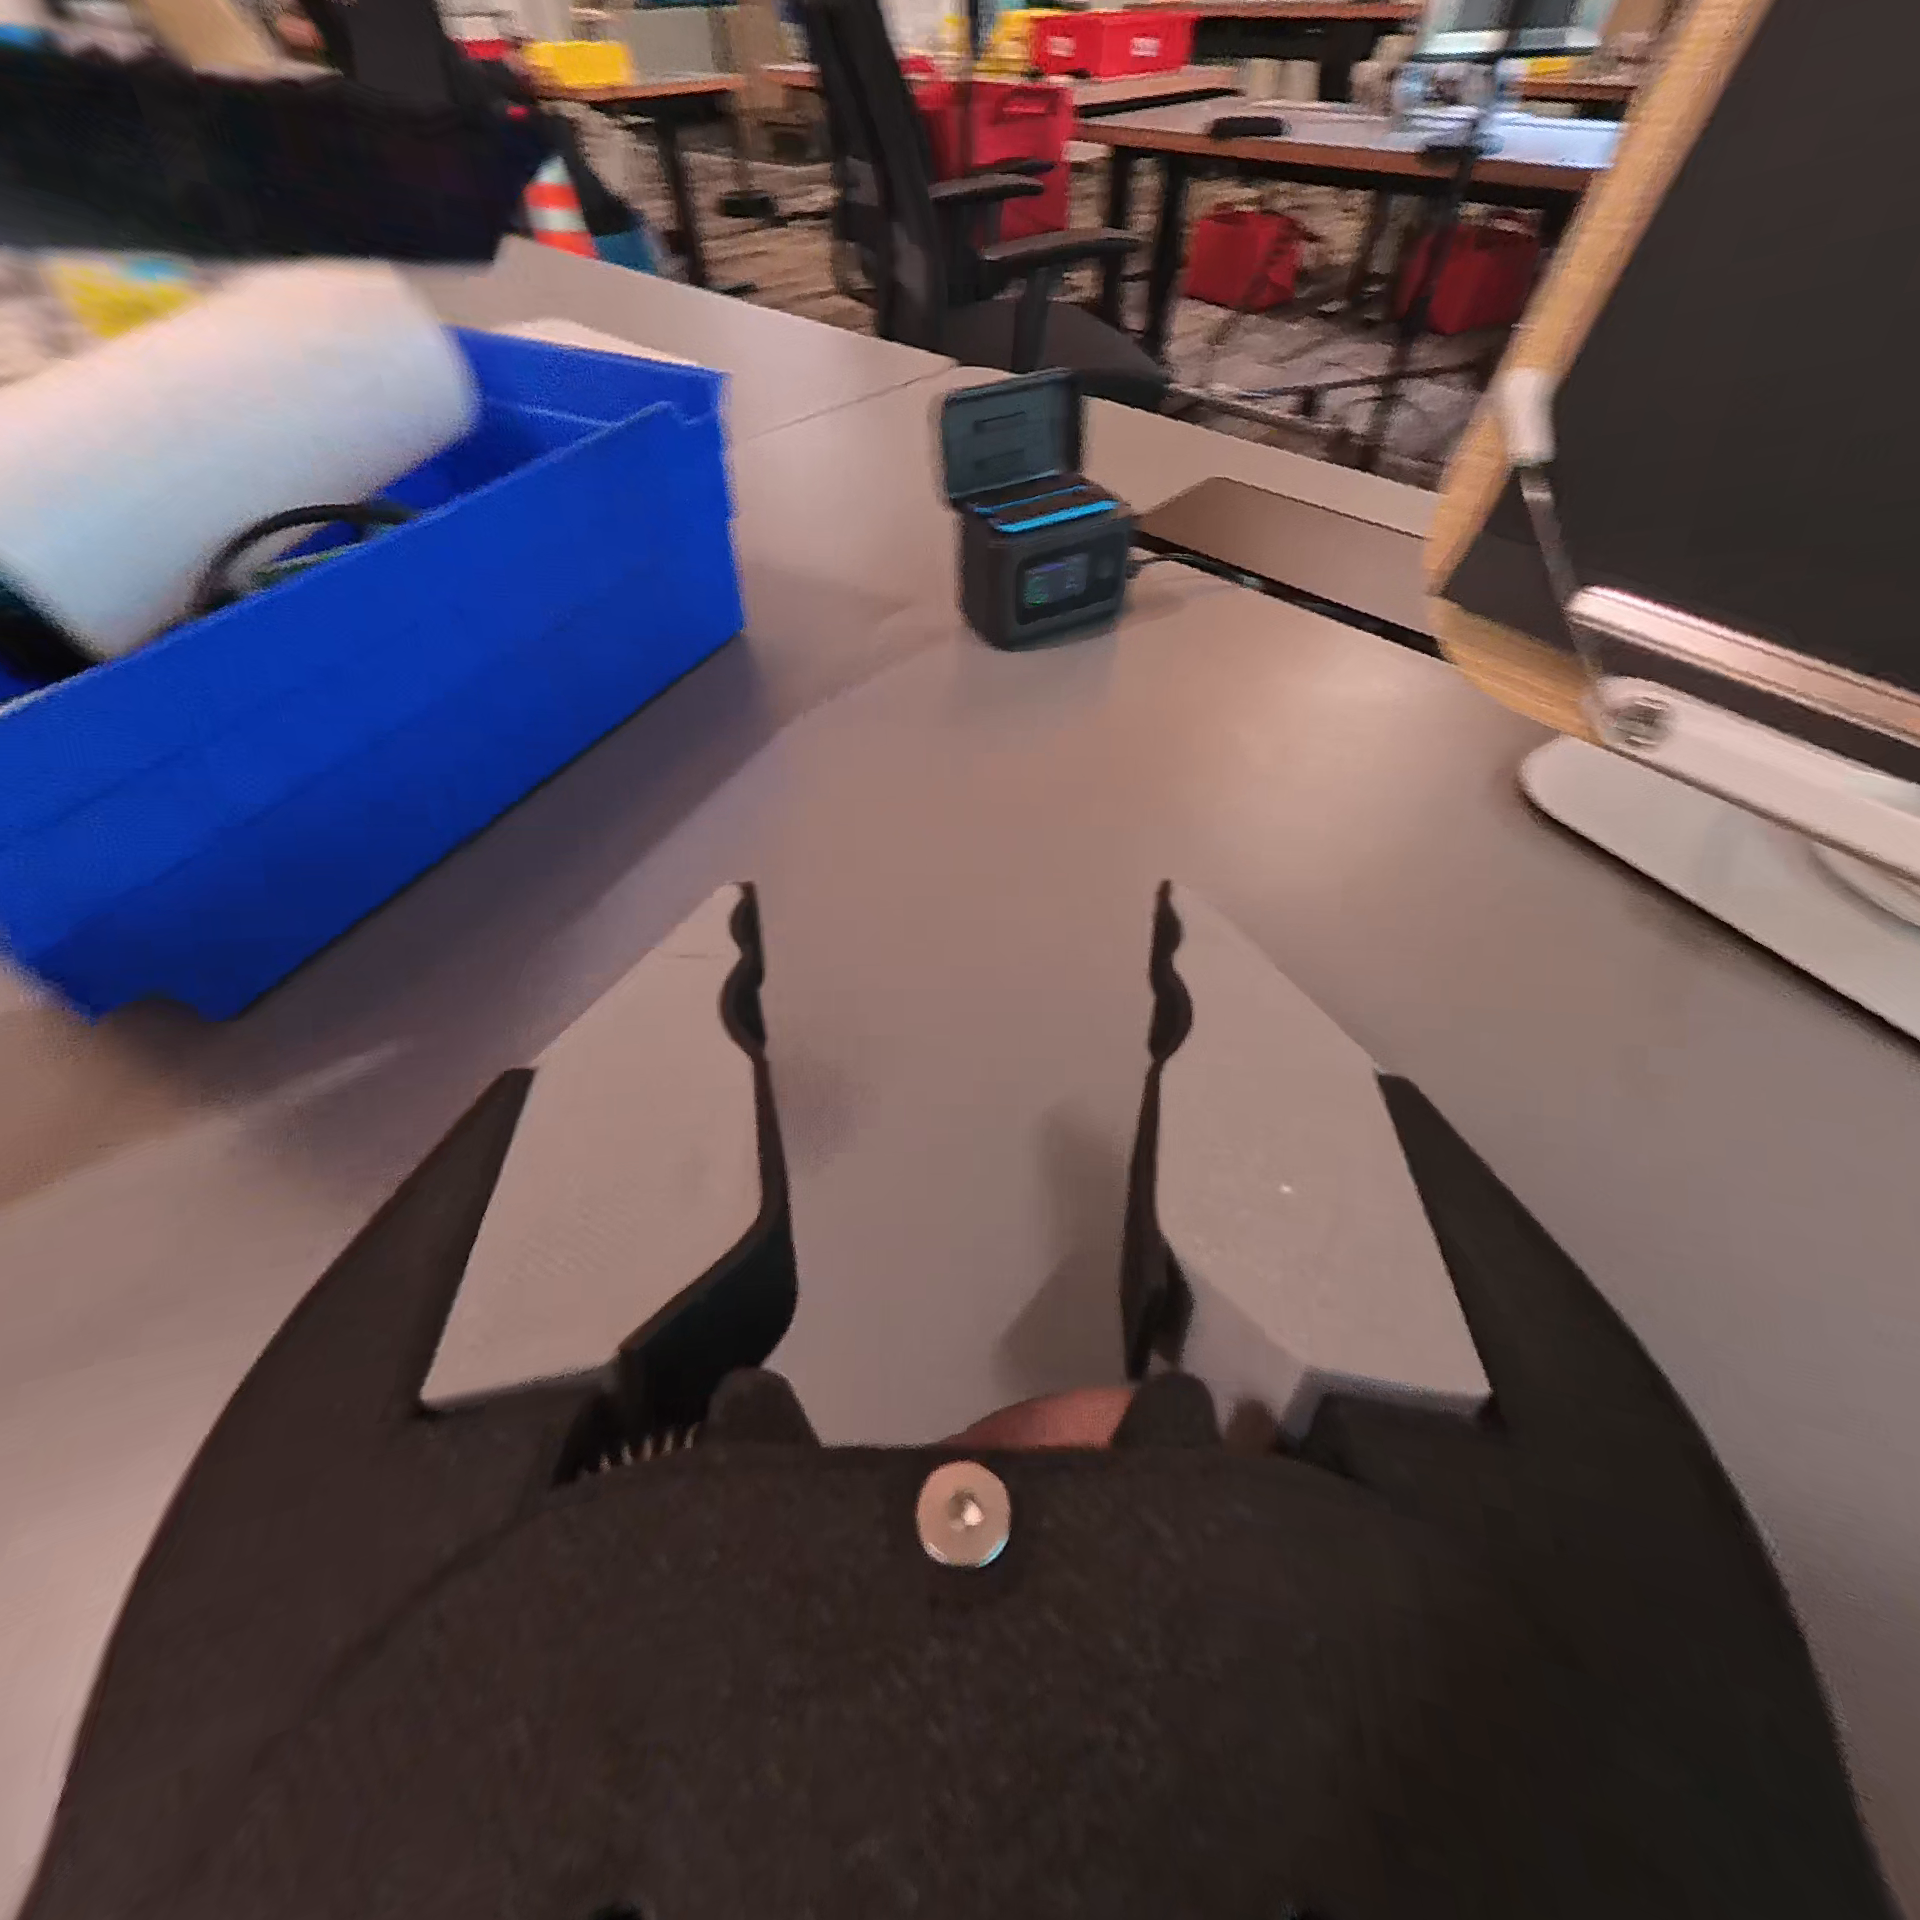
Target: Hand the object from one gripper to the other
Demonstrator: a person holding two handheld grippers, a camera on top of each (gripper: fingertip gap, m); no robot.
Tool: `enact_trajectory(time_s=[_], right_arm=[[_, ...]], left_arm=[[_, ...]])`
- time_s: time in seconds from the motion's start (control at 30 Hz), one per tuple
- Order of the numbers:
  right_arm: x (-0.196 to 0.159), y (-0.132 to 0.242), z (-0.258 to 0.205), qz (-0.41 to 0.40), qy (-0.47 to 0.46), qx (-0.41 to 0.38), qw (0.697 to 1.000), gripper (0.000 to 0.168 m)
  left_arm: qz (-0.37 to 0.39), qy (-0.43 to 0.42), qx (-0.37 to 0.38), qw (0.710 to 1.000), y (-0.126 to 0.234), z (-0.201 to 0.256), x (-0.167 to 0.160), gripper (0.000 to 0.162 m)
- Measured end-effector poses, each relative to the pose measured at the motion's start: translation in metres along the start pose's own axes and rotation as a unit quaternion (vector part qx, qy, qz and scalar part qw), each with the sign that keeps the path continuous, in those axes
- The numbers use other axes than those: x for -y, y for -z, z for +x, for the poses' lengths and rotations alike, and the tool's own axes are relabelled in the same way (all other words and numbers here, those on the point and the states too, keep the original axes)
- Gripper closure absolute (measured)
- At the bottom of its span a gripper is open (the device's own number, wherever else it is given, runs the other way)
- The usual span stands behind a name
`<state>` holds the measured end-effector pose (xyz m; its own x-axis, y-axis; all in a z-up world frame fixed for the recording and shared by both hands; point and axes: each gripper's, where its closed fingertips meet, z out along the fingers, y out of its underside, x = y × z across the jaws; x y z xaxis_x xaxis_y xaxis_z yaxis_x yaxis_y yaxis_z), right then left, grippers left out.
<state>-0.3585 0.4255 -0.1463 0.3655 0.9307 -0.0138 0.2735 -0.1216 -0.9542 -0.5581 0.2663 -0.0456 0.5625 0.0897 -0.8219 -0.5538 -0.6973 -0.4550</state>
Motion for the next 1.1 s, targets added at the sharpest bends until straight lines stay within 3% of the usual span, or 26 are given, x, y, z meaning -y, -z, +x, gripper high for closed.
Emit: enact_trajectory(time_s=[0.03,0.13,0.2,0.27,0.43,0.57,0.7,0.8,0.87,0.93,0.97,1.0,1.07,1.1], right_arm=[[0.001,0.001,-0.011,0.003,0.005,0.033,0.999,0.089],[0.004,0.005,-0.04,0.017,0.031,0.11,0.993,0.092],[0.008,0.017,-0.076,0.027,0.005,0.233,0.972,0.1],[0.015,0.03,-0.096,0.038,-0.051,0.324,0.944,0.098],[0.036,0.043,-0.088,0.08,-0.142,0.39,0.906,0.095],[0.065,0.064,-0.065,0.155,-0.215,0.428,0.864,0.098],[0.084,0.078,-0.03,0.215,-0.279,0.43,0.831,0.11],[0.1,0.106,-0.013,0.274,-0.296,0.467,0.787,0.132],[0.108,0.122,-0.008,0.302,-0.284,0.482,0.771,0.146],[0.111,0.131,0.0,0.327,-0.254,0.463,0.784,0.168],[0.111,0.132,0.006,0.33,-0.23,0.431,0.808,0.168],[0.111,0.129,0.012,0.332,-0.199,0.386,0.838,0.168],[0.111,0.124,0.032,0.339,-0.115,0.252,0.899,0.168],[0.11,0.124,0.039,0.337,-0.066,0.188,0.92,0.168]], left_arm=[[0.016,-0.03,0.037,0.999,0.007,-0.007,0.007,0.162],[0.1,-0.107,0.09,0.985,0.025,-0.003,0.041,0.162],[0.167,-0.073,0.05,0.982,0.041,0.016,0.062,0.162],[0.231,0.022,-0.021,0.972,0.056,0.032,0.084,0.162],[0.38,0.195,-0.189,0.884,0.1,0.069,0.14,0.162],[0.429,0.259,-0.289,0.816,0.111,0.098,0.165,0.162],[0.456,0.295,-0.346,0.765,0.11,0.117,0.177,0.162],[0.479,0.325,-0.404,0.708,0.116,0.126,0.188,0.162],[0.482,0.338,-0.426,0.687,0.112,0.13,0.196,0.162],[0.47,0.346,-0.426,0.691,0.1,0.135,0.204,0.158],[0.448,0.358,-0.418,0.704,0.088,0.137,0.207,0.155],[0.41,0.365,-0.4,0.733,0.071,0.141,0.208,0.151],[0.325,0.359,-0.337,0.807,0.032,0.145,0.2,0.129],[0.291,0.356,-0.325,0.827,0.021,0.15,0.197,0.118]])
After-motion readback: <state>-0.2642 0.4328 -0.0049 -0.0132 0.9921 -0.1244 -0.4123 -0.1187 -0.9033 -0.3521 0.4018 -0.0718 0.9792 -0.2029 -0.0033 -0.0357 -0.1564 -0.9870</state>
